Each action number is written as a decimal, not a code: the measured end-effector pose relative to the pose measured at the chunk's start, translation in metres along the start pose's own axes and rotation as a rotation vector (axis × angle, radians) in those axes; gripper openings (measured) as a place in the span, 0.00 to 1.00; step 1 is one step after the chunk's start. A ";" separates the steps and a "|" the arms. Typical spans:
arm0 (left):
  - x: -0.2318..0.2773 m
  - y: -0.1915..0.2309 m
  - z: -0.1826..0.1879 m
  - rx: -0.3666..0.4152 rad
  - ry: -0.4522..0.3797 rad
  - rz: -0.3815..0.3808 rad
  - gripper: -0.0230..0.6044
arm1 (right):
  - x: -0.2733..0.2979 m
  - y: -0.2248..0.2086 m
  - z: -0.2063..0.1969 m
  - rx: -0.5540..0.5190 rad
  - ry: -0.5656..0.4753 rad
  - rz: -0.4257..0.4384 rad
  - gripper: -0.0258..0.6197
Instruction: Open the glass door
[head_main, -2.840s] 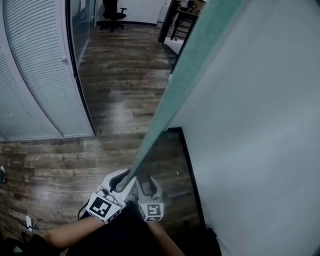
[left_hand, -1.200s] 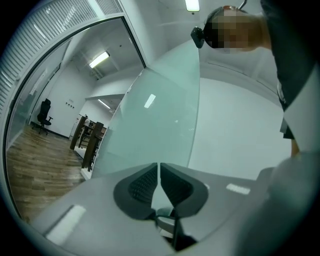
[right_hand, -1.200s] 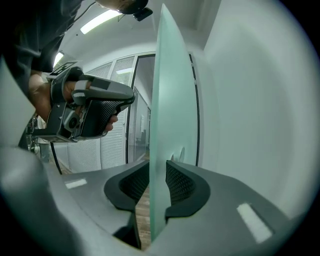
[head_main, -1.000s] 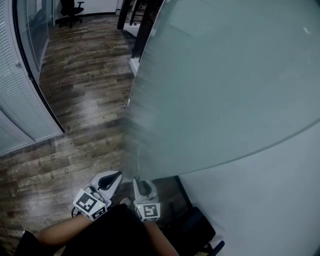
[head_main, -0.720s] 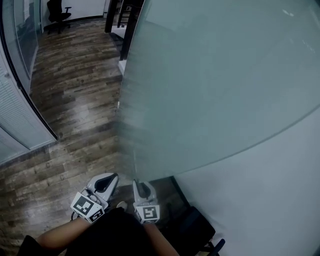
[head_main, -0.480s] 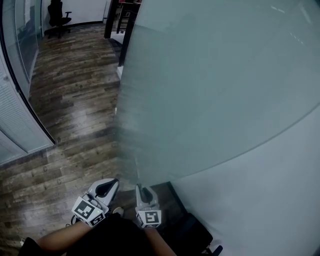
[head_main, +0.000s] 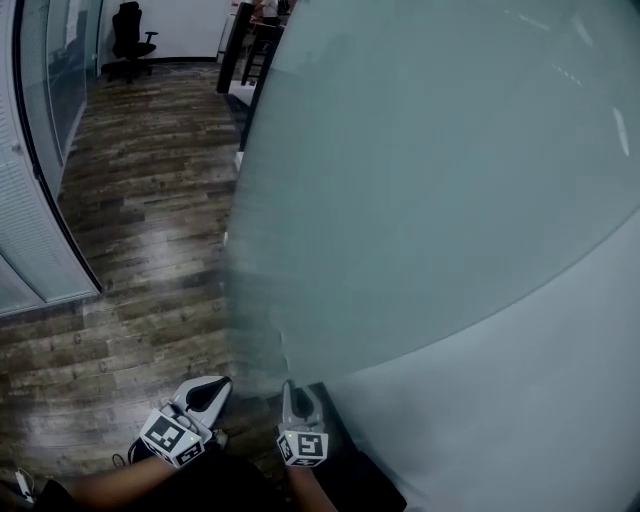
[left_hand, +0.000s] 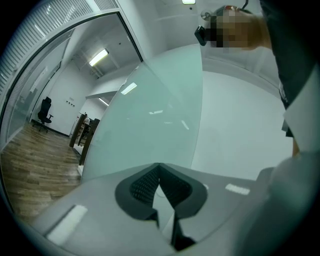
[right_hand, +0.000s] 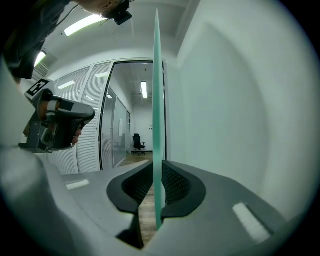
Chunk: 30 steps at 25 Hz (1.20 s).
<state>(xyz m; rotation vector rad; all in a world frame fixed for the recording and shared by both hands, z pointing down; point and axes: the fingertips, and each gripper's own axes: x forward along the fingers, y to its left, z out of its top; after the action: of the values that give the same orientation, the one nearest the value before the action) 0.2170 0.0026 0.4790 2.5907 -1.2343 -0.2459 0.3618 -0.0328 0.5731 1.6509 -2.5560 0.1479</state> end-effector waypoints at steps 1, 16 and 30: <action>0.001 -0.002 -0.002 -0.002 0.001 -0.002 0.04 | 0.000 -0.007 0.000 0.000 0.000 -0.006 0.12; 0.039 -0.018 -0.022 0.001 0.084 -0.108 0.04 | 0.002 -0.086 -0.006 -0.017 -0.008 -0.042 0.13; 0.132 -0.048 -0.028 -0.009 0.137 -0.294 0.04 | 0.000 -0.136 -0.008 -0.013 -0.055 0.007 0.13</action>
<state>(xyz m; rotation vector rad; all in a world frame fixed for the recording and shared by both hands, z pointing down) 0.3422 -0.0667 0.4852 2.7237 -0.8038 -0.1259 0.4858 -0.0871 0.5850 1.6644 -2.5972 0.0867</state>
